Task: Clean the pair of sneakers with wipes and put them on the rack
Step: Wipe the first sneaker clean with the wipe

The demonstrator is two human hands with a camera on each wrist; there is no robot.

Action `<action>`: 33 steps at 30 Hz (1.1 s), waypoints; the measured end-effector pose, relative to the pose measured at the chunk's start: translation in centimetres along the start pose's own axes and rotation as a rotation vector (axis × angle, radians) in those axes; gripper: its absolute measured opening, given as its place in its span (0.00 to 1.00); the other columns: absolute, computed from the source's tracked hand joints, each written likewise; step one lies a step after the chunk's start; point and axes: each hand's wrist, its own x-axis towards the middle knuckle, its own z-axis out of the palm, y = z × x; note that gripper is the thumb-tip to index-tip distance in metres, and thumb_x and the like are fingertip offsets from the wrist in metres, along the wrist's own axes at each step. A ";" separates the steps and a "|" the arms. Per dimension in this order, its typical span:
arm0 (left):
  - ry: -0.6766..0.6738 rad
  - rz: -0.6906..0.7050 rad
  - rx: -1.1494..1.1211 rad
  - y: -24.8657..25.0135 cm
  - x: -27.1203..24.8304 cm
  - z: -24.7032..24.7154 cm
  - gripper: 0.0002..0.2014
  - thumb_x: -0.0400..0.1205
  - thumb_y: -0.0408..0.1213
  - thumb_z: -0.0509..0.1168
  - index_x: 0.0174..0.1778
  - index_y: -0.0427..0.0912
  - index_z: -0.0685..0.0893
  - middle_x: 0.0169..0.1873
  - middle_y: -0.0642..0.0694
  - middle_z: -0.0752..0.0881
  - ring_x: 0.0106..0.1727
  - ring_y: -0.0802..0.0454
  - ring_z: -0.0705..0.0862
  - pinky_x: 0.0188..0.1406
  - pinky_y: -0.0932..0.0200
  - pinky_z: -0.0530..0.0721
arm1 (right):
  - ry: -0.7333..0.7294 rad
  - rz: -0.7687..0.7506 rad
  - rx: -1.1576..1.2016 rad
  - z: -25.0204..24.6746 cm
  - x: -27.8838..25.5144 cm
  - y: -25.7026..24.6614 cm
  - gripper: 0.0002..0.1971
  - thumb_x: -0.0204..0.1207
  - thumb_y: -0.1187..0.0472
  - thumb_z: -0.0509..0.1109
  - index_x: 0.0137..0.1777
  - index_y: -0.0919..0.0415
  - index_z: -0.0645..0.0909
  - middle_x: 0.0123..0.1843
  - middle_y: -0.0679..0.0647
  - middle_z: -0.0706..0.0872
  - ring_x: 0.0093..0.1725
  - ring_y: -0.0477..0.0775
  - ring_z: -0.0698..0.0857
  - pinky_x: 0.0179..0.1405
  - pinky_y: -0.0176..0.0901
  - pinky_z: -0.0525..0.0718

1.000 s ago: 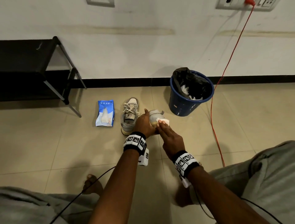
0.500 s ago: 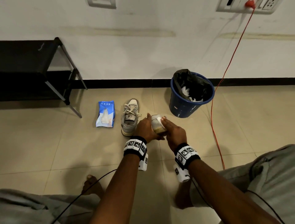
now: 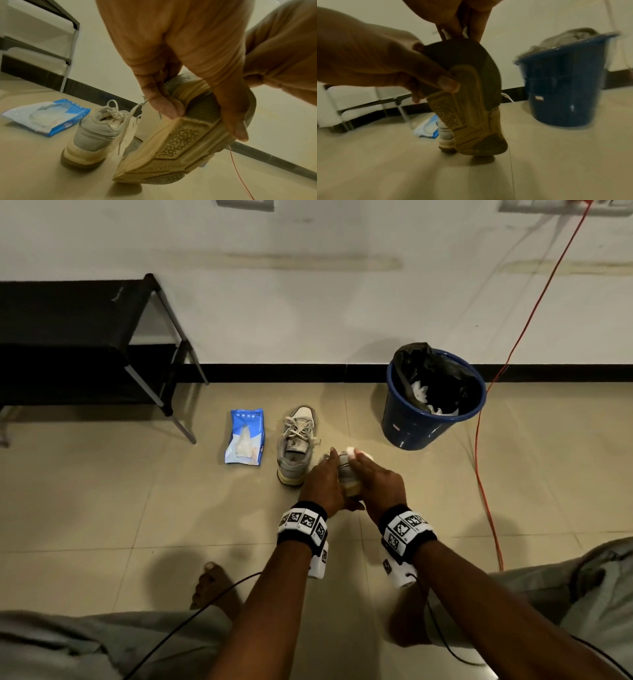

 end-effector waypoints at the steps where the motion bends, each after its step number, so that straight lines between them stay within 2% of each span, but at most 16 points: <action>1: 0.015 0.005 -0.004 -0.2 0.0 0.0 0.62 0.49 0.52 0.88 0.81 0.47 0.67 0.72 0.46 0.80 0.72 0.48 0.80 0.70 0.51 0.81 | -0.025 -0.046 -0.019 0.2 -0.1 -0.2 0.32 0.61 0.64 0.84 0.68 0.55 0.82 0.68 0.57 0.84 0.55 0.62 0.89 0.52 0.50 0.88; 2: 0.023 0.014 -0.005 -0.4 0.0 0.1 0.63 0.48 0.54 0.88 0.81 0.47 0.67 0.72 0.47 0.81 0.71 0.48 0.80 0.69 0.52 0.81 | -0.034 -0.036 -0.004 0.1 -0.1 -0.1 0.28 0.64 0.63 0.82 0.67 0.54 0.83 0.66 0.56 0.86 0.55 0.60 0.89 0.54 0.46 0.87; 4: -0.007 0.019 0.014 -0.6 -0.5 0.2 0.70 0.47 0.56 0.87 0.85 0.42 0.60 0.75 0.44 0.77 0.74 0.47 0.77 0.72 0.48 0.79 | 0.082 0.092 0.015 -0.3 0.4 0.4 0.19 0.74 0.62 0.75 0.64 0.51 0.85 0.60 0.54 0.89 0.54 0.57 0.89 0.57 0.39 0.84; 5: 0.001 0.018 0.023 -0.8 -0.7 0.3 0.71 0.48 0.57 0.87 0.85 0.41 0.59 0.76 0.43 0.75 0.74 0.46 0.76 0.73 0.47 0.78 | 0.107 0.141 0.037 -0.4 0.6 0.4 0.17 0.75 0.63 0.74 0.63 0.52 0.85 0.59 0.54 0.89 0.54 0.57 0.89 0.58 0.41 0.84; 8: 0.041 0.033 0.004 -1.6 -1.4 0.4 0.67 0.48 0.59 0.86 0.83 0.46 0.63 0.74 0.48 0.78 0.73 0.49 0.78 0.71 0.48 0.80 | 0.022 -0.023 0.090 0.3 0.1 -0.2 0.21 0.65 0.69 0.80 0.59 0.59 0.88 0.60 0.58 0.89 0.55 0.60 0.89 0.57 0.51 0.87; 9: 0.034 0.037 0.021 -1.6 -1.5 0.2 0.66 0.49 0.58 0.87 0.83 0.46 0.63 0.75 0.48 0.78 0.74 0.49 0.77 0.71 0.48 0.79 | 0.036 0.013 0.120 0.5 0.0 -0.1 0.20 0.65 0.70 0.80 0.58 0.59 0.88 0.60 0.58 0.89 0.56 0.60 0.89 0.58 0.52 0.87; 12: 0.006 0.038 0.101 -1.1 -1.9 -0.2 0.67 0.52 0.56 0.87 0.86 0.42 0.59 0.78 0.44 0.74 0.76 0.46 0.74 0.74 0.51 0.76 | 0.179 0.295 0.162 0.9 0.0 0.3 0.16 0.73 0.68 0.73 0.60 0.55 0.88 0.57 0.57 0.90 0.55 0.59 0.89 0.58 0.47 0.86; 15: 0.011 0.006 0.084 -1.1 -1.9 -1.0 0.64 0.52 0.57 0.86 0.84 0.44 0.63 0.74 0.45 0.79 0.73 0.46 0.78 0.71 0.52 0.79 | 0.154 0.081 0.169 1.4 -1.1 -0.8 0.20 0.66 0.71 0.78 0.59 0.57 0.88 0.58 0.57 0.89 0.53 0.57 0.89 0.56 0.46 0.86; 16: 0.017 -0.001 0.066 -1.2 -1.8 -1.1 0.64 0.52 0.58 0.86 0.83 0.45 0.64 0.72 0.46 0.80 0.72 0.47 0.79 0.69 0.51 0.80 | 0.170 0.114 0.173 1.4 -1.2 -0.6 0.20 0.66 0.72 0.78 0.58 0.57 0.89 0.58 0.58 0.89 0.54 0.58 0.89 0.56 0.44 0.85; 18: 0.054 -0.014 0.038 -1.7 -1.4 -1.8 0.65 0.52 0.57 0.86 0.84 0.44 0.63 0.72 0.45 0.80 0.72 0.47 0.79 0.69 0.52 0.80 | 0.201 0.298 0.214 1.4 -1.0 -0.4 0.19 0.70 0.75 0.73 0.58 0.58 0.88 0.56 0.59 0.90 0.57 0.59 0.89 0.60 0.38 0.80; 21: 0.037 -0.013 0.042 -2.0 -0.8 -2.4 0.66 0.51 0.58 0.85 0.85 0.47 0.62 0.72 0.45 0.80 0.71 0.46 0.79 0.69 0.52 0.80 | 0.197 0.253 0.279 1.2 -1.3 -0.7 0.24 0.65 0.82 0.69 0.57 0.59 0.89 0.57 0.57 0.90 0.58 0.53 0.87 0.64 0.39 0.79; 24: 0.022 -0.009 0.029 -2.2 -0.6 -2.5 0.66 0.50 0.56 0.87 0.85 0.46 0.62 0.73 0.44 0.80 0.72 0.46 0.79 0.70 0.49 0.80 | 0.235 0.451 0.399 1.4 -0.8 -0.1 0.18 0.70 0.78 0.71 0.53 0.59 0.90 0.52 0.57 0.91 0.54 0.54 0.89 0.58 0.34 0.81; 27: 0.025 -0.023 0.043 -1.8 -1.0 -2.4 0.65 0.50 0.57 0.86 0.84 0.47 0.64 0.72 0.45 0.81 0.71 0.46 0.79 0.68 0.48 0.81 | 0.227 0.336 0.447 1.5 -0.6 -1.2 0.20 0.67 0.81 0.70 0.52 0.61 0.90 0.53 0.58 0.91 0.55 0.53 0.88 0.60 0.42 0.84; 28: 0.017 -0.015 0.037 -1.9 -1.1 -2.1 0.65 0.50 0.57 0.86 0.84 0.47 0.64 0.72 0.45 0.81 0.71 0.46 0.80 0.68 0.48 0.81 | 0.227 0.350 0.491 1.3 -0.7 -1.5 0.19 0.67 0.81 0.70 0.52 0.62 0.90 0.53 0.59 0.91 0.54 0.53 0.88 0.60 0.42 0.84; 31: -0.008 0.033 0.072 -1.3 -1.4 -1.6 0.63 0.53 0.51 0.87 0.84 0.45 0.63 0.74 0.44 0.79 0.72 0.45 0.78 0.70 0.49 0.80 | 0.288 0.541 0.557 0.5 0.5 -0.7 0.15 0.73 0.77 0.69 0.53 0.62 0.90 0.53 0.60 0.91 0.52 0.53 0.89 0.55 0.35 0.83; 33: -0.035 0.051 0.088 -0.7 -1.8 -1.2 0.61 0.54 0.49 0.87 0.84 0.46 0.64 0.75 0.45 0.78 0.73 0.45 0.78 0.70 0.49 0.79 | 0.331 0.558 0.550 0.5 1.0 -0.6 0.13 0.74 0.74 0.70 0.52 0.60 0.90 0.52 0.58 0.91 0.50 0.51 0.90 0.53 0.32 0.83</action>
